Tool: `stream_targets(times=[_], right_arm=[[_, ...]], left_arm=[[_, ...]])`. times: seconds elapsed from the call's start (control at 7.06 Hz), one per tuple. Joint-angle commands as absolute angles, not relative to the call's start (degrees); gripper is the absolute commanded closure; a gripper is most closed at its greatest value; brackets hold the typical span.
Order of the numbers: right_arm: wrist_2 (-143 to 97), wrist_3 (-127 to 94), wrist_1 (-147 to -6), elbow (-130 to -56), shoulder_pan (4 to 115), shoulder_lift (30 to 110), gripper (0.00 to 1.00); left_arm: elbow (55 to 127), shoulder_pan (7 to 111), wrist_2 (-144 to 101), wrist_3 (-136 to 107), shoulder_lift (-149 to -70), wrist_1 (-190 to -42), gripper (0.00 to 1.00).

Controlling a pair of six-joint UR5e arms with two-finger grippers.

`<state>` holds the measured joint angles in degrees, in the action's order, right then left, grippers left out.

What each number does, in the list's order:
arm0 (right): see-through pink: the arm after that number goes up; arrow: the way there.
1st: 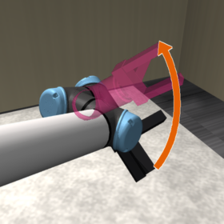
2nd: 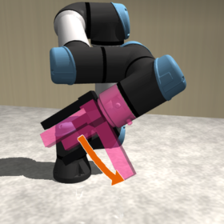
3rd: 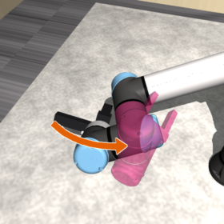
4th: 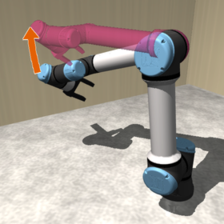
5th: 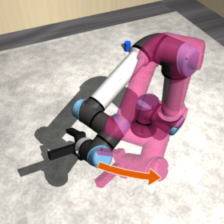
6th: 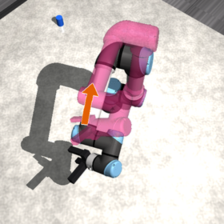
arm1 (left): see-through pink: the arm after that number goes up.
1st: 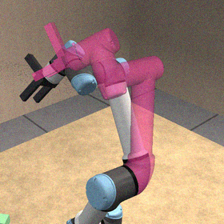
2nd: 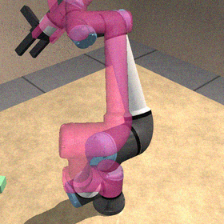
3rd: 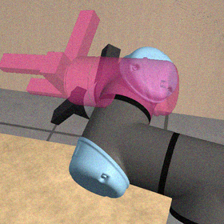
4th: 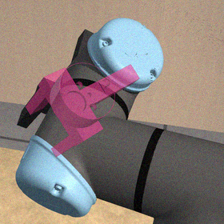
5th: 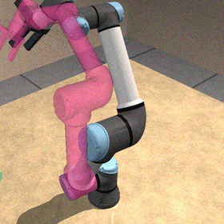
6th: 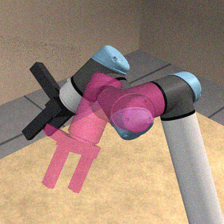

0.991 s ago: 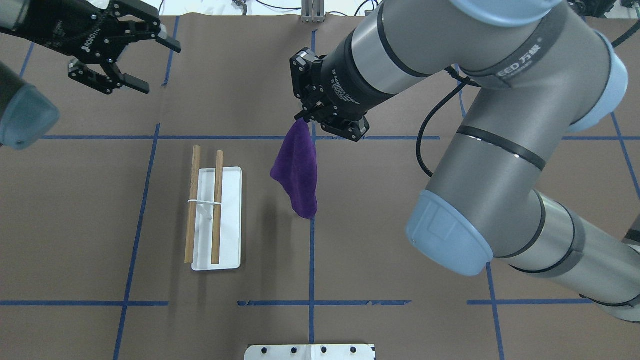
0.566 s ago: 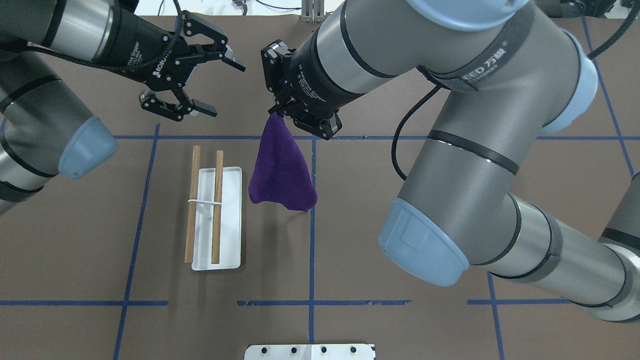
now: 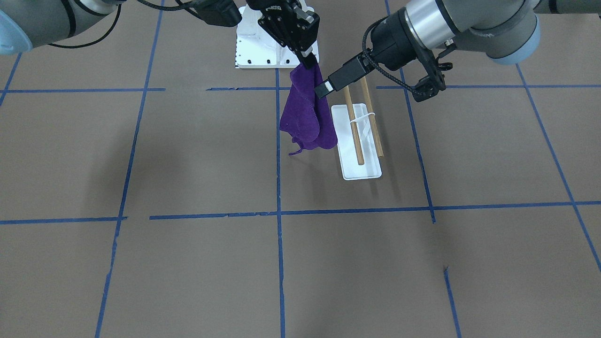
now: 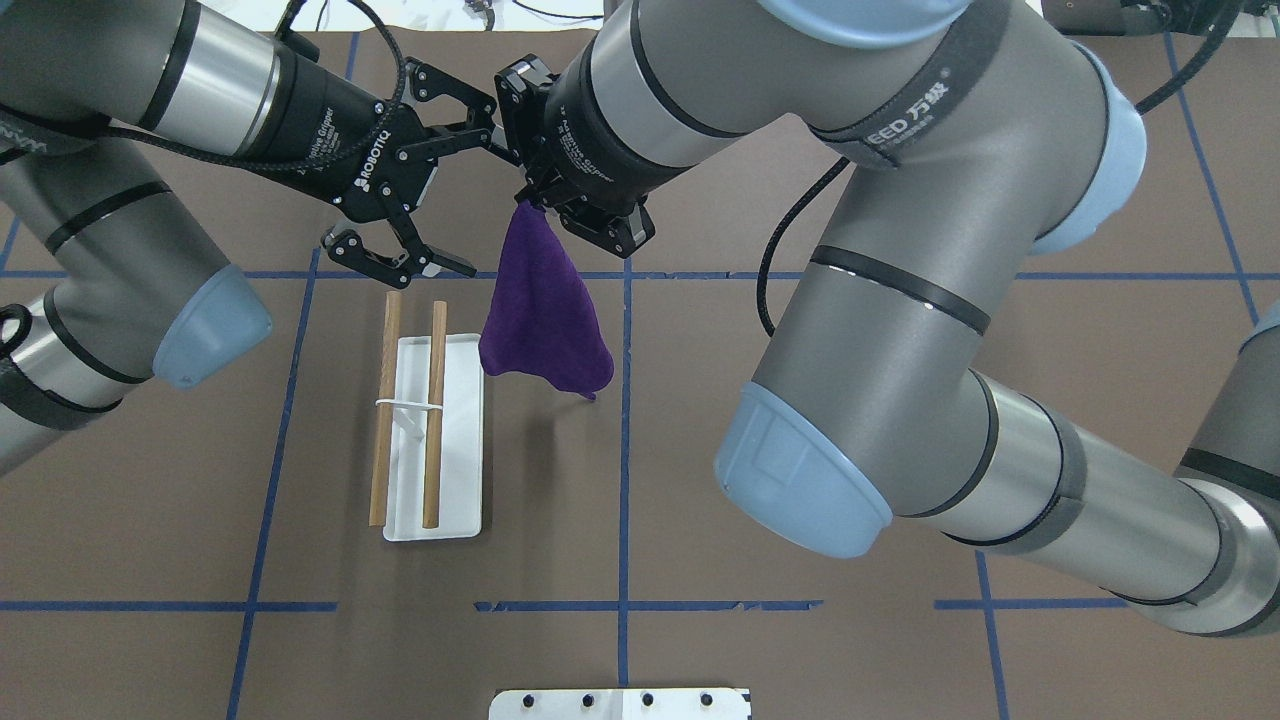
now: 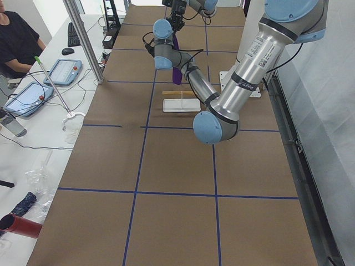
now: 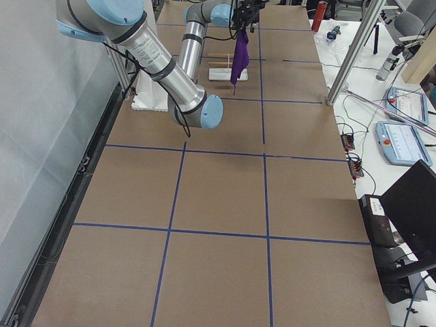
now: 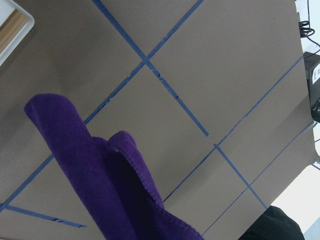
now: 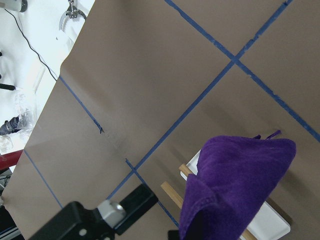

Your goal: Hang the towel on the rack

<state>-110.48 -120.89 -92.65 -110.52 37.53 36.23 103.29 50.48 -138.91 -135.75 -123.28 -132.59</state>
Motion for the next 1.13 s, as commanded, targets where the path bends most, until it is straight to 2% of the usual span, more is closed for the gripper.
stream_targets(times=[0.0, 0.28, 0.57, 0.71, 0.85, 0.99], right_arm=[[-109.95, -121.63, -92.64, -110.21, 37.53, 36.04, 1.0], [-109.07, -123.3, -90.1, -109.52, 37.53, 36.04, 1.0], [-108.98, -123.31, -90.0, -109.51, 37.53, 35.95, 1.0], [-108.98, -123.31, -90.0, -109.51, 37.53, 35.86, 1.0], [-108.98, -123.31, -90.0, -109.51, 37.53, 35.86, 1.0], [-108.98, -123.31, -90.0, -109.51, 37.53, 35.95, 1.0]], left_arm=[[103.71, 49.66, -138.96, -139.55, -123.31, -132.63, 0.15], [103.89, 49.66, -138.96, -139.92, -123.22, -132.63, 0.18], [104.23, 49.66, -138.96, -140.27, -123.22, -132.63, 0.3], [104.41, 49.66, -138.96, -141.49, -123.31, -132.63, 0.44], [104.41, 49.66, -138.96, -142.37, -123.22, -132.63, 0.91], [104.41, 49.75, -138.78, -142.47, -123.31, -132.63, 1.0]])
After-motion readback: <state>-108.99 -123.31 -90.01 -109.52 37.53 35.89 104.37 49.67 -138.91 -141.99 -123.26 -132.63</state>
